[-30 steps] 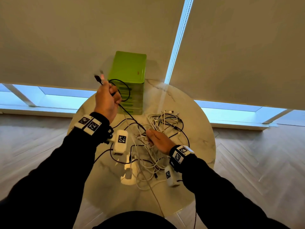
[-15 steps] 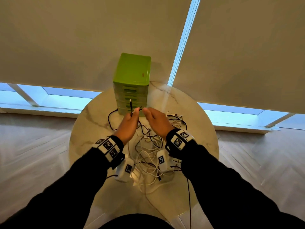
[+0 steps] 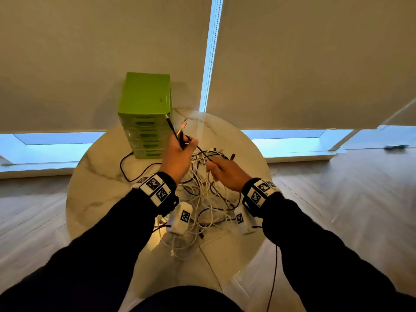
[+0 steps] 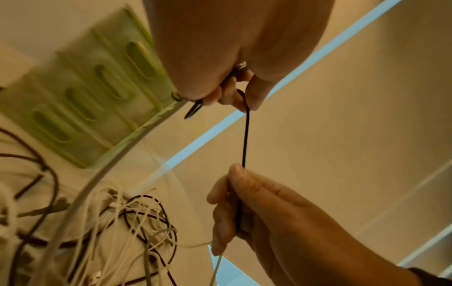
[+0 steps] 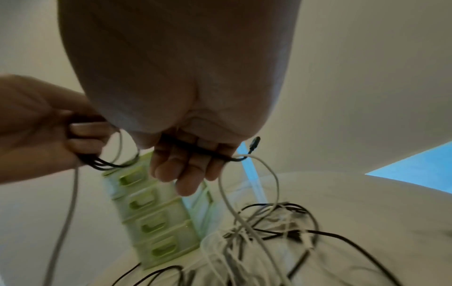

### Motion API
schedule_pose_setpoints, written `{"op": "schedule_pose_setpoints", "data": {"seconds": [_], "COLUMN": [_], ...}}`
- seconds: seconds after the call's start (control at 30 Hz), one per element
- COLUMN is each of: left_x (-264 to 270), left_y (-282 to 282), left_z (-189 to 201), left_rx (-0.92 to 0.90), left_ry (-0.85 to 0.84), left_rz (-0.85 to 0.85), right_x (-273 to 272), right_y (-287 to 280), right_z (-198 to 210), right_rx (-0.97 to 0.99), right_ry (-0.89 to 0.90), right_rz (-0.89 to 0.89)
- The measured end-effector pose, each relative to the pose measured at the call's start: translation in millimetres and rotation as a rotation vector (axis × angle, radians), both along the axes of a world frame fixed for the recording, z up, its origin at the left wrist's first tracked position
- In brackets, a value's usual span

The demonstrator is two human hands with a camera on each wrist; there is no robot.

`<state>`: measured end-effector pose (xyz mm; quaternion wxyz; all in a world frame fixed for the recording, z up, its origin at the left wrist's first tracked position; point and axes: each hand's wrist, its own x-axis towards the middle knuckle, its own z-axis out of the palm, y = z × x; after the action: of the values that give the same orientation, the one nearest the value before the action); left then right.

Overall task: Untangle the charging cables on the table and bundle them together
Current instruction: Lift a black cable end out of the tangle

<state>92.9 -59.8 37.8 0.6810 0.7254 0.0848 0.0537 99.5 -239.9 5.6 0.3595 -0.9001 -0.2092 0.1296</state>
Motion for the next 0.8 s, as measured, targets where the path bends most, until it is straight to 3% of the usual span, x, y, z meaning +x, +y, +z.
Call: {"op": "schedule_pose_setpoints", "data": {"seconds": [0.13,0.27,0.4,0.5,0.63,0.8], "left_x": [3.3,7.6,-3.2,-12.7,-24.5,-32.5], "left_y": [-22.2,-27.5,-25.9,-32.1,-53.9,-81.1], "left_z": [11.3,19.9,16.7,3.2,-8.7,-9.5], "left_rx": [0.055,0.018,0.146,0.161,0.14,0.195], "left_ry": [-0.121,-0.14,-0.132,-0.112,-0.116,-0.081], "left_rz": [-0.029,-0.011,-0.115,-0.205,-0.289,-0.35], "right_x": [-9.6,-27.0,-30.7,-27.8,-33.5,-52.7], "right_y": [-36.4,-52.8,-48.7,-43.7,-42.3,-62.6], "right_z": [-17.1,-46.6,-54.6,-37.7,-1.6,26.7], "right_rx": [-0.039,-0.069,-0.171,-0.198,0.027,0.062], "right_ry": [0.015,0.124,0.124,0.049,-0.075,-0.031], "right_rz": [-0.142,-0.144,-0.132,-0.17,-0.1,-0.185]}}
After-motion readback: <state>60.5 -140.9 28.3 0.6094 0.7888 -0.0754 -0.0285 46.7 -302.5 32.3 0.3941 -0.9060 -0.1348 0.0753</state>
